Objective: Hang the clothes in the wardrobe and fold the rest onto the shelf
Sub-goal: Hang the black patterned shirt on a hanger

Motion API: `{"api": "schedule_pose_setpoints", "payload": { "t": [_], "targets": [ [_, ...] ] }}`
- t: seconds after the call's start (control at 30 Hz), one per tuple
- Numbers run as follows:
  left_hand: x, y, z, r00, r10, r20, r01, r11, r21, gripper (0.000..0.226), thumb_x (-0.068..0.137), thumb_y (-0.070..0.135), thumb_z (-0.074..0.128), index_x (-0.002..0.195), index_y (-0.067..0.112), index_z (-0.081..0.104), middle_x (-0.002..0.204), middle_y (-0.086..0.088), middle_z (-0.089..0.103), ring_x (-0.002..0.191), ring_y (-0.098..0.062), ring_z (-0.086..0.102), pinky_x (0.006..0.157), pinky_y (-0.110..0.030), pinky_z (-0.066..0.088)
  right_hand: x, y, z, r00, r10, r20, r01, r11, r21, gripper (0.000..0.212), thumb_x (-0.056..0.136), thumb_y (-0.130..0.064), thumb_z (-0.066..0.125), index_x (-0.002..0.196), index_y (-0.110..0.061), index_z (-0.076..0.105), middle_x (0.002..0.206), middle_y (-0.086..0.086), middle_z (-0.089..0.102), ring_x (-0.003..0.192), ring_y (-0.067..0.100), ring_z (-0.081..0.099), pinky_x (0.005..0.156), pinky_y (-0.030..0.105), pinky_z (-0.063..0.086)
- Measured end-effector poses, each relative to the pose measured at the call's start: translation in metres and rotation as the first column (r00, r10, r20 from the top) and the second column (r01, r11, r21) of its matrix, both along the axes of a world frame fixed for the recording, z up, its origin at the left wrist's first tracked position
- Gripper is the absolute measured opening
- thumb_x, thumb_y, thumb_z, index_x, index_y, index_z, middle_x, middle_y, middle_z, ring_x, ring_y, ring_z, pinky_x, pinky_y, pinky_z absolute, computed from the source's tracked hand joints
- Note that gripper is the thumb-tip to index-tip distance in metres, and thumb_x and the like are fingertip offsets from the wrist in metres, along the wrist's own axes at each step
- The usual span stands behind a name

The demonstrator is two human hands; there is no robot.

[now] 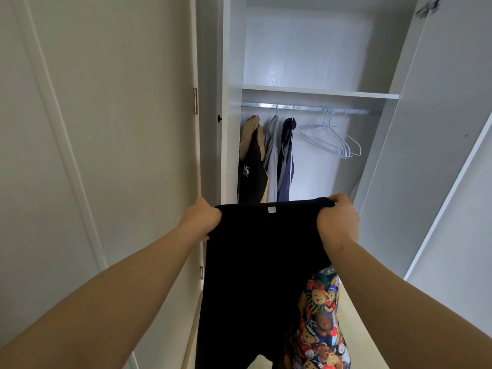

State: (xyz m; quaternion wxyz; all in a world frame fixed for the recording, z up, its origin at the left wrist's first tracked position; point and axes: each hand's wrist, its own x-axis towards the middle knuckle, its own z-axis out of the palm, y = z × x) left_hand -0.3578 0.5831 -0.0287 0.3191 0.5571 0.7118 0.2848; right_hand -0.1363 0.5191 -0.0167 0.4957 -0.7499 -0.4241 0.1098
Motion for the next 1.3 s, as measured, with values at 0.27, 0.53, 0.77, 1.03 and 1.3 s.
{"api": "schedule_pose_setpoints", "payload": {
  "t": [0.27,0.53,0.77,1.03,1.3],
  "targets": [
    [0.051,0.023,0.000,0.782,0.114,0.612,-0.080,0.993,-0.083,0.029,0.092,-0.002,0.039,0.116,0.003,0.055,0.099,-0.016,0.060,0.075,-0.024,0.056,0.060,-0.035,0.048,0.041,0.012,-0.013,0.995,-0.017,-0.101,0.017,1.000,-0.005,0.036,0.082,0.002,0.034,0.107,-0.012,0.055,0.096,0.009,0.057,0.084,0.029,0.056,0.073,0.040,0.052],
    [0.106,0.062,0.013,0.577,0.094,0.812,-0.119,0.992,-0.030,0.021,0.090,-0.005,0.047,0.086,0.012,0.060,0.087,-0.011,0.063,0.072,-0.023,0.063,0.045,-0.028,0.051,0.116,0.067,-0.018,0.990,0.017,-0.143,-0.020,1.000,-0.019,0.031,0.083,-0.001,0.036,0.105,-0.011,0.056,0.097,0.010,0.057,0.088,0.031,0.057,0.075,0.041,0.051],
    [0.178,0.095,0.019,0.784,0.140,0.605,-0.224,0.972,0.067,0.025,0.089,0.001,0.045,0.111,-0.003,0.057,0.083,-0.012,0.054,0.076,-0.025,0.055,0.068,-0.031,0.048,0.176,0.112,-0.022,0.978,0.187,-0.091,-0.191,0.981,-0.032,0.012,0.084,-0.010,0.041,0.090,-0.017,0.049,0.081,0.003,0.056,0.073,0.022,0.056,0.060,0.031,0.044],
    [0.229,0.139,0.030,0.481,0.273,0.833,-0.326,0.938,-0.119,0.011,0.092,0.000,0.046,0.090,0.003,0.056,0.077,-0.011,0.056,0.067,-0.024,0.055,0.053,-0.032,0.052,0.216,0.175,-0.020,0.928,0.356,-0.111,-0.364,0.930,-0.057,0.015,0.081,-0.007,0.046,0.084,-0.020,0.054,0.079,0.001,0.059,0.073,0.020,0.057,0.059,0.027,0.043],
    [0.272,0.233,0.052,0.386,0.168,0.907,-0.160,0.981,-0.114,0.017,0.093,0.004,0.040,0.084,0.000,0.054,0.083,-0.016,0.057,0.074,-0.030,0.057,0.060,-0.041,0.047,0.244,0.277,-0.017,0.886,0.429,-0.177,-0.451,0.886,-0.107,0.012,0.080,-0.007,0.049,0.083,-0.014,0.057,0.076,0.005,0.060,0.069,0.019,0.056,0.060,0.025,0.043]
  ]
}}
